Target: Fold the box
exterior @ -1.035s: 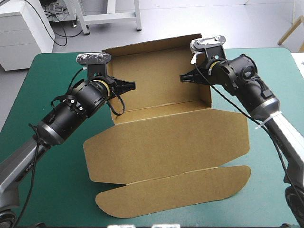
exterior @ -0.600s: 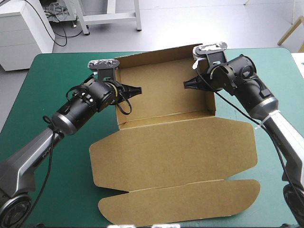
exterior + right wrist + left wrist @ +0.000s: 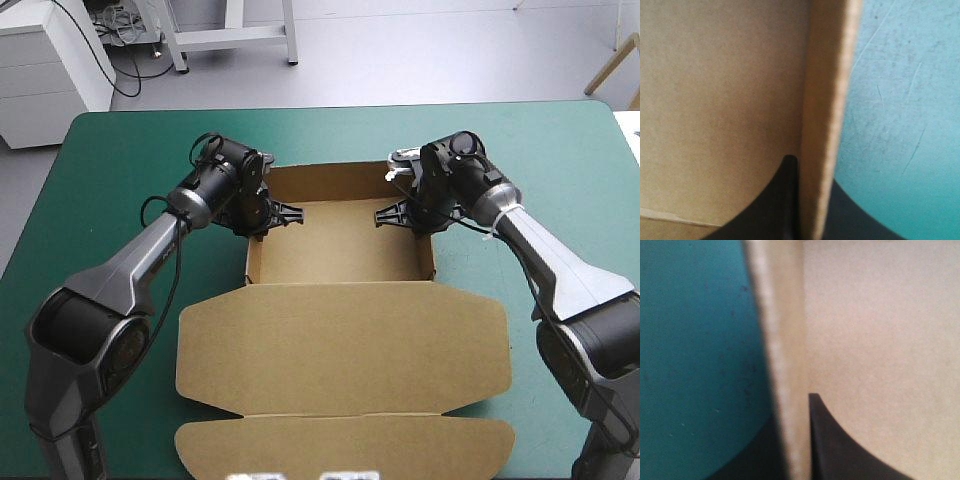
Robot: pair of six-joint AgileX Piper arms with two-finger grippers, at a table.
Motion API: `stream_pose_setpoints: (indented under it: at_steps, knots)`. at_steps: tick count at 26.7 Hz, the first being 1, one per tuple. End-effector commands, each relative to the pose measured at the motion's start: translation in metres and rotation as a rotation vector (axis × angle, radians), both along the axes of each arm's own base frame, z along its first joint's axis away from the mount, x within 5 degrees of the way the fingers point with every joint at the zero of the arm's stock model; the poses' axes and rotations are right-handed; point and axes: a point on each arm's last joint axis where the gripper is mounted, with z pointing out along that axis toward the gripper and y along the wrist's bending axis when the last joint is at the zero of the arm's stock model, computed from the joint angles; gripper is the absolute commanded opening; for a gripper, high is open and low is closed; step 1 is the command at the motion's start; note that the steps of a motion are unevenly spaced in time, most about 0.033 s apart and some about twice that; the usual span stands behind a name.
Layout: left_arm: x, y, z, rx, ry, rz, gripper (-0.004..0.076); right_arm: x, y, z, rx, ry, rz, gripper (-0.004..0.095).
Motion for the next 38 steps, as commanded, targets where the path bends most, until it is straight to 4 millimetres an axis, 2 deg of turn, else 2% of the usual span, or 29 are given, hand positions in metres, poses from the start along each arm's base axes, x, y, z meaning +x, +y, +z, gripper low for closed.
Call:
stream_pose_setpoints:
  at_steps: [1,6,9,12,15,17,19,23,25,29,32,35,38]
  knots:
    - [0.0,-0.007,0.019,-0.014,-0.005,-0.044,-0.001,-0.005,0.007,0.027,0.113,-0.081,0.05,-0.0014]
    - [0.004,-0.01,0.02,-0.038,-0.027,-0.045,-0.001,-0.003,0.007,0.025,0.109,-0.085,0.054,-0.0006]
    - [0.004,-0.01,0.02,-0.034,-0.029,-0.048,-0.0008,-0.003,0.008,0.025,0.109,-0.089,0.059,0.0105]
    - [0.004,-0.01,0.02,-0.029,-0.035,-0.076,0.0029,-0.003,0.007,0.025,0.107,-0.088,0.059,0.0327]
    - [0.004,-0.01,0.02,-0.02,-0.037,-0.11,0.013,-0.004,0.007,0.025,0.096,-0.073,0.078,0.0612]
    - [0.005,-0.01,0.02,-0.015,-0.045,-0.14,0.0223,-0.005,0.007,0.024,0.091,-0.07,0.087,0.0773]
    - [0.005,-0.011,0.02,-0.015,-0.051,-0.148,0.0333,-0.005,0.007,0.024,0.089,-0.071,0.087,0.0862]
    - [0.006,-0.011,0.021,-0.016,-0.063,-0.147,0.0492,-0.003,0.007,0.025,0.094,-0.084,0.083,0.0867]
    - [0.006,-0.01,0.021,-0.007,-0.063,-0.147,0.0502,-0.003,0.007,0.025,0.097,-0.09,0.078,0.086]
    - [0.009,-0.003,0.038,0.068,-0.103,-0.144,0.0502,-0.001,0.008,0.029,0.11,-0.111,0.064,0.0859]
    - [0.012,0.001,0.068,0.083,-0.216,-0.135,0.0502,0.002,0.007,0.044,0.105,-0.156,0.059,0.0858]
    - [0.01,0.005,0.109,0.058,-0.35,-0.122,0.0502,0.002,0.0,0.07,0.099,-0.192,0.044,0.0858]
    - [-0.001,0.013,0.152,0.008,-0.473,-0.104,0.0502,-0.004,-0.007,0.108,0.137,-0.288,0.031,0.0858]
